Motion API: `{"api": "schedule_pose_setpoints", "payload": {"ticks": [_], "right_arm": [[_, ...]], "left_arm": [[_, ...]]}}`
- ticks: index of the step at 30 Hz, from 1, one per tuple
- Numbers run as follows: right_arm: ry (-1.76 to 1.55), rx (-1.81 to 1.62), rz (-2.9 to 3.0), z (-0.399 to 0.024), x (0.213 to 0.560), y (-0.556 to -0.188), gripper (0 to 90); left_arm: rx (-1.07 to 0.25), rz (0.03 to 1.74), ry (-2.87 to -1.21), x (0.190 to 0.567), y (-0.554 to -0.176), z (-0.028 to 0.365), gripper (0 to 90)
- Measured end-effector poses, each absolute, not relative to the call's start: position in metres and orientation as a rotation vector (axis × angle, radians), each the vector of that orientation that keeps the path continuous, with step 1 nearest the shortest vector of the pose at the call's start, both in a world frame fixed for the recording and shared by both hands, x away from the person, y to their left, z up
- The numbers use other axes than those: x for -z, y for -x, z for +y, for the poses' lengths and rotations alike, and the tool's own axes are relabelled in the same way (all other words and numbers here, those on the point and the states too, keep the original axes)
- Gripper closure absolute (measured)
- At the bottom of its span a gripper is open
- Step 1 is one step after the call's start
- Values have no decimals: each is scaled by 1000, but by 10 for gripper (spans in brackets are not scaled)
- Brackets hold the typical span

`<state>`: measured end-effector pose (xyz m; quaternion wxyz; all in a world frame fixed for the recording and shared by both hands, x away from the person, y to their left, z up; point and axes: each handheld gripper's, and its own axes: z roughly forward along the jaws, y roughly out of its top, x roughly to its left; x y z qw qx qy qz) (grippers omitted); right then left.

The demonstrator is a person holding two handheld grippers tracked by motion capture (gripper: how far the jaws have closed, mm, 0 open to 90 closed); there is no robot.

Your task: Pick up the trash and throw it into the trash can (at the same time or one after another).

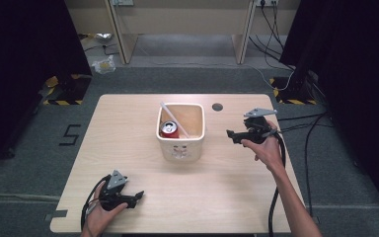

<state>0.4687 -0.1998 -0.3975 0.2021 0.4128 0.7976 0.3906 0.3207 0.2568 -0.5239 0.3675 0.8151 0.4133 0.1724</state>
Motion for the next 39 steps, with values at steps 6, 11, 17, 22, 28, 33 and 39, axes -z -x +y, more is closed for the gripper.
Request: {"api": "schedule_pose_setpoints", "payload": {"ticks": [6, 11, 17, 22, 28, 33, 39], "right_arm": [[-1159, -1087, 2225, -203, 402, -464, 173], [-1157, -1099, 2223, -205, 405, -461, 173], [-1144, -1076, 2224, -207, 408, -453, 173], [-1134, -1078, 2238, -206, 413, -446, 174], [-1114, -1058, 2242, -206, 418, -438, 174], [-1106, -1043, 2248, -208, 423, -430, 175], [-1084, -1014, 2261, -206, 430, -421, 181]], "left_arm": [[-444, 1059, -2099, 524, -321, 257, 121], [-443, 1059, -2099, 524, -321, 257, 121], [-443, 1060, -2096, 524, -321, 257, 121], [-443, 1060, -2099, 524, -321, 257, 121], [-443, 1059, -2098, 524, -321, 257, 120], [-443, 1060, -2098, 524, -321, 257, 121], [-443, 1059, -2098, 524, -321, 257, 121]]}}
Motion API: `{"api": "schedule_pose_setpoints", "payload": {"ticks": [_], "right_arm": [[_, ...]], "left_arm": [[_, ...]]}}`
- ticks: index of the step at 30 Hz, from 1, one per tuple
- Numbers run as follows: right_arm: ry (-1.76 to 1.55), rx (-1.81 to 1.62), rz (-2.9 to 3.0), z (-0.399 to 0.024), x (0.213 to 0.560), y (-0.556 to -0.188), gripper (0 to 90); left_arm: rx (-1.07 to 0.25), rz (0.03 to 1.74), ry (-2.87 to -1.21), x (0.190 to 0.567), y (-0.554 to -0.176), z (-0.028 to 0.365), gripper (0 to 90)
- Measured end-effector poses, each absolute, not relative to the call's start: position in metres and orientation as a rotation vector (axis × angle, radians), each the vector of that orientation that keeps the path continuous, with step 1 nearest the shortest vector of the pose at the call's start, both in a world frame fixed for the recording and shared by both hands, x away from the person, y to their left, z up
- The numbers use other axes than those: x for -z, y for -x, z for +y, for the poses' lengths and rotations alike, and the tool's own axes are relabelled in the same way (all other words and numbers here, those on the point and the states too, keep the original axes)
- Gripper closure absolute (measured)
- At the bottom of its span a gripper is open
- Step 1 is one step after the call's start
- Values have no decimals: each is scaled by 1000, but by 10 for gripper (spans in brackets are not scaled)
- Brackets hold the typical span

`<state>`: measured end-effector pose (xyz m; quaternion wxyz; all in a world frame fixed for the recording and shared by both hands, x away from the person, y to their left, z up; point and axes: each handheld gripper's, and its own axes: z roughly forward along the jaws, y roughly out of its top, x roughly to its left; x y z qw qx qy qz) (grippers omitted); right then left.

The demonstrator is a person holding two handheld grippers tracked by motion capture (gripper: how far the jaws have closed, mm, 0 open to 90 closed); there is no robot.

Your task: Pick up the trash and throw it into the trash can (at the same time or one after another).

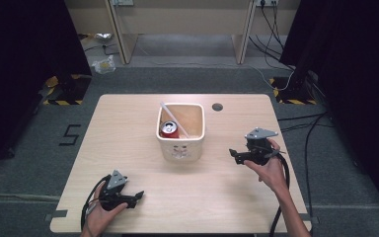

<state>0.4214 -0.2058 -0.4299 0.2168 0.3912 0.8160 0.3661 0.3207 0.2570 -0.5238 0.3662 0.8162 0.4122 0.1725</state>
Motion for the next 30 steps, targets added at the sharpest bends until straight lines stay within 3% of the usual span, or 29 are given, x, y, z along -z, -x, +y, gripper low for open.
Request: {"api": "schedule_pose_setpoints", "payload": {"ticks": [30], "right_arm": [[-1117, -1035, 2288, -206, 466, -393, 183]], "left_arm": [[-444, 1060, -2098, 524, -321, 257, 121]]}}
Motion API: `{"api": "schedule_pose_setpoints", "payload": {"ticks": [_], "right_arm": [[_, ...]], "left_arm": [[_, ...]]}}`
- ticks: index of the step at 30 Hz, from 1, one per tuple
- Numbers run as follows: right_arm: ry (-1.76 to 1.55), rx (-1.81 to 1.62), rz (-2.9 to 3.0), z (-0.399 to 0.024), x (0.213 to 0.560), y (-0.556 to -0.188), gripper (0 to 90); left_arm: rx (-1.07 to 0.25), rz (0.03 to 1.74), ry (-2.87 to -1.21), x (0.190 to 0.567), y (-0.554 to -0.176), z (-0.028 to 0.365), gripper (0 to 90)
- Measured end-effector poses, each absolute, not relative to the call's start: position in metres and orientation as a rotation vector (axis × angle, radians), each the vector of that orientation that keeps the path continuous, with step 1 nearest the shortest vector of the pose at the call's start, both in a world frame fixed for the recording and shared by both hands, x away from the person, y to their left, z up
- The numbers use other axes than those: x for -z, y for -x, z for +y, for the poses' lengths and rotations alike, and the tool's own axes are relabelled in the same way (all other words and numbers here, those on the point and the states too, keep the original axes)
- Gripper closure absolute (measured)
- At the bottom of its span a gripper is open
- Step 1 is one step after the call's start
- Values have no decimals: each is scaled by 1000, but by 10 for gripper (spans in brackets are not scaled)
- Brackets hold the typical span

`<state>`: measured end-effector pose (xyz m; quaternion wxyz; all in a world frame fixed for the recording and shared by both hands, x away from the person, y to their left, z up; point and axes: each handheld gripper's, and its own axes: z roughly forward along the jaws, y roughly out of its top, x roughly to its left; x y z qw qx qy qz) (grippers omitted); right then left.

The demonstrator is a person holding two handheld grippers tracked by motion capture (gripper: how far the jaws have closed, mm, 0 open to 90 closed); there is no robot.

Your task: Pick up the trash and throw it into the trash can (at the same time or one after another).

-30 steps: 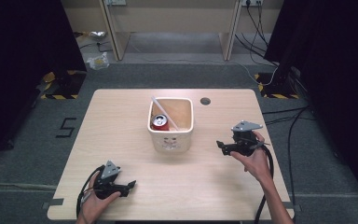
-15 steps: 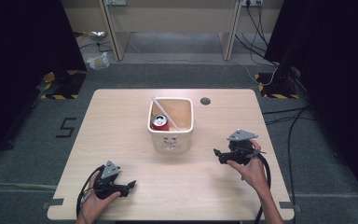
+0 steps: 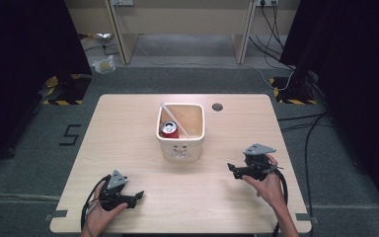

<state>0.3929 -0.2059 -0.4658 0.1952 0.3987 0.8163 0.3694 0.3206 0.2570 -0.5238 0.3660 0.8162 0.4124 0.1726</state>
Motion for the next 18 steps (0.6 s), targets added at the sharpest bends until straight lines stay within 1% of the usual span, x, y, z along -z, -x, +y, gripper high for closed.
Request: {"api": "schedule_pose_setpoints", "payload": {"ticks": [18], "right_arm": [[-1141, -1062, 2312, -208, 483, -376, 177]], "left_arm": [[-444, 1060, -2098, 524, -321, 257, 121]]}}
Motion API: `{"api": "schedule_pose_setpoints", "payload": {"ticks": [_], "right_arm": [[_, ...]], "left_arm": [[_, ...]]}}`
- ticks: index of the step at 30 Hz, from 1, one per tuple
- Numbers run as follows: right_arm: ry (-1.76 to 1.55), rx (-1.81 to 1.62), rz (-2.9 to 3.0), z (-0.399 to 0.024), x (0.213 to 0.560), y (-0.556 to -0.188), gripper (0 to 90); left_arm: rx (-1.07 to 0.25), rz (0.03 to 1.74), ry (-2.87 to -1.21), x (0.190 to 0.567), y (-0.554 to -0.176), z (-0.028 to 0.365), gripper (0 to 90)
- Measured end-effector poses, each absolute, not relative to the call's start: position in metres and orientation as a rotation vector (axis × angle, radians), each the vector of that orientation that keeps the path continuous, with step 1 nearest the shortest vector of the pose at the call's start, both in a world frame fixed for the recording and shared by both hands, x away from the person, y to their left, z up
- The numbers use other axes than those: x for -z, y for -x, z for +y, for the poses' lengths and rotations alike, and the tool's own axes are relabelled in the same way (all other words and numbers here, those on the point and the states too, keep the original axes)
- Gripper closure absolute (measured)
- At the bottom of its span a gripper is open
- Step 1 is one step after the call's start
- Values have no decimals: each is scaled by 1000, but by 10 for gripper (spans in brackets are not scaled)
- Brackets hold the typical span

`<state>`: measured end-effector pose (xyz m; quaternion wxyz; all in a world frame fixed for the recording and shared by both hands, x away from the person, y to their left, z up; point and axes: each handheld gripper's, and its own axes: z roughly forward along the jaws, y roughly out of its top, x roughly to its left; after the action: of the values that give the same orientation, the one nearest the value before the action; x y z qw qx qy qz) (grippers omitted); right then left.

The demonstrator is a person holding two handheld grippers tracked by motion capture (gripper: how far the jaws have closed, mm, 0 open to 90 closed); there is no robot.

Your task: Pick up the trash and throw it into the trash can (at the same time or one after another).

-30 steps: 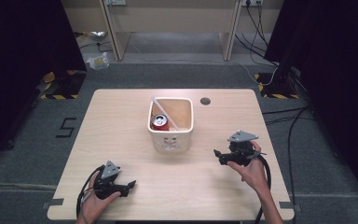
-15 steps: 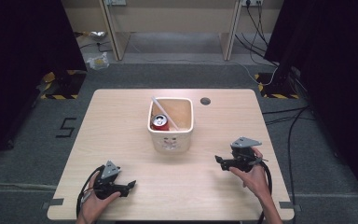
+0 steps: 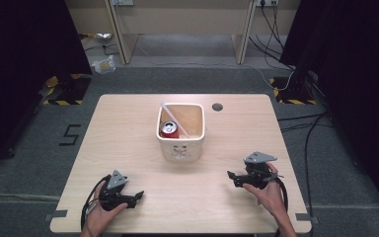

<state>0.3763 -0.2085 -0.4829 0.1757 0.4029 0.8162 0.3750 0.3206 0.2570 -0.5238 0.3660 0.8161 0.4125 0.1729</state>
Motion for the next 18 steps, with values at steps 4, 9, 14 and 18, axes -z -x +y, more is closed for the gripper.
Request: {"api": "schedule_pose_setpoints", "payload": {"ticks": [4, 9, 14, 18], "right_arm": [[-1153, -1053, 2326, -210, 489, -372, 176], [-1171, -1050, 2328, -214, 496, -364, 176], [-1184, -1039, 2331, -218, 500, -357, 176], [-1197, -1041, 2326, -221, 503, -352, 176]], "left_arm": [[-444, 1060, -2098, 524, -321, 257, 121], [-445, 1060, -2097, 524, -321, 257, 121], [-445, 1060, -2098, 524, -321, 257, 121], [-444, 1060, -2098, 524, -321, 257, 121]]}}
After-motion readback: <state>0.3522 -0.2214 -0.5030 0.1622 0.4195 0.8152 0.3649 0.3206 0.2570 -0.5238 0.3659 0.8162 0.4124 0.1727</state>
